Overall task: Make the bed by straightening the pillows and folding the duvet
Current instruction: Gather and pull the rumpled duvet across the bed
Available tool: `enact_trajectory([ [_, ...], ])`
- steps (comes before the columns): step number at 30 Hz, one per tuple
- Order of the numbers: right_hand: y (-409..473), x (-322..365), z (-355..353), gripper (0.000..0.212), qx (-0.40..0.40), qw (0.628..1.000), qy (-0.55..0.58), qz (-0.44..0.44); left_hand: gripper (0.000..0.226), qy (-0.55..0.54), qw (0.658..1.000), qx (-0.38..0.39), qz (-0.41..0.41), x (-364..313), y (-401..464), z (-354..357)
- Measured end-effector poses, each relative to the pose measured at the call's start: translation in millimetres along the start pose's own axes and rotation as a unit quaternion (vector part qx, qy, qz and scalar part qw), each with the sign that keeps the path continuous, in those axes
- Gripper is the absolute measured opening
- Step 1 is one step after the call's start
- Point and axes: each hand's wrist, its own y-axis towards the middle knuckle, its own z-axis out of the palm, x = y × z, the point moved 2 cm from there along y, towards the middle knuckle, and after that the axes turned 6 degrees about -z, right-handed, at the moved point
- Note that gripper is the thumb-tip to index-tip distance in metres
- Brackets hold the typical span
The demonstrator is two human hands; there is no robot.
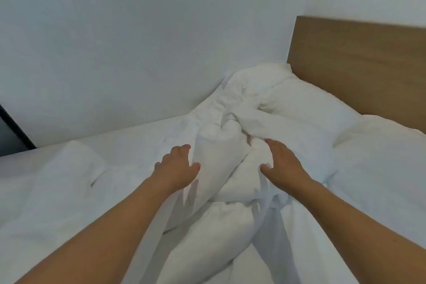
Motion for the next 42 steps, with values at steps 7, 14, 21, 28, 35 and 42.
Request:
enact_trajectory([
  [7, 106, -39, 6, 0.080, -0.006, 0.981, -0.193, 0.005, 0.083, 0.031, 0.999, 0.000, 0.021, -40, 93, 1],
  [14, 157, -116, 99, 0.099, 0.082, 0.962, -0.260, 0.025, 0.103, 0.139, 0.979, 0.150, -0.022, -26, 168, 155],
  [21, 154, -160, 188, 0.074, -0.101, 0.981, -0.163, -0.037, 0.097, 0.206, 0.966, 0.150, -0.044, -24, 218, 209],
  [28, 149, -145, 173, 0.059, -0.088, 0.975, -0.201, -0.031, 0.096, 0.191, 0.973, 0.121, -0.048, -25, 207, 203],
  [35, 97, -108, 113, 0.042, 0.007, 0.973, -0.229, 0.000, 0.083, 0.138, 0.988, 0.061, -0.015, -27, 178, 194],
  [42, 14, -104, 63, 0.028, 0.108, 0.986, -0.098, 0.084, 0.052, 0.074, 0.971, -0.169, 0.153, -60, 53, 150],
])
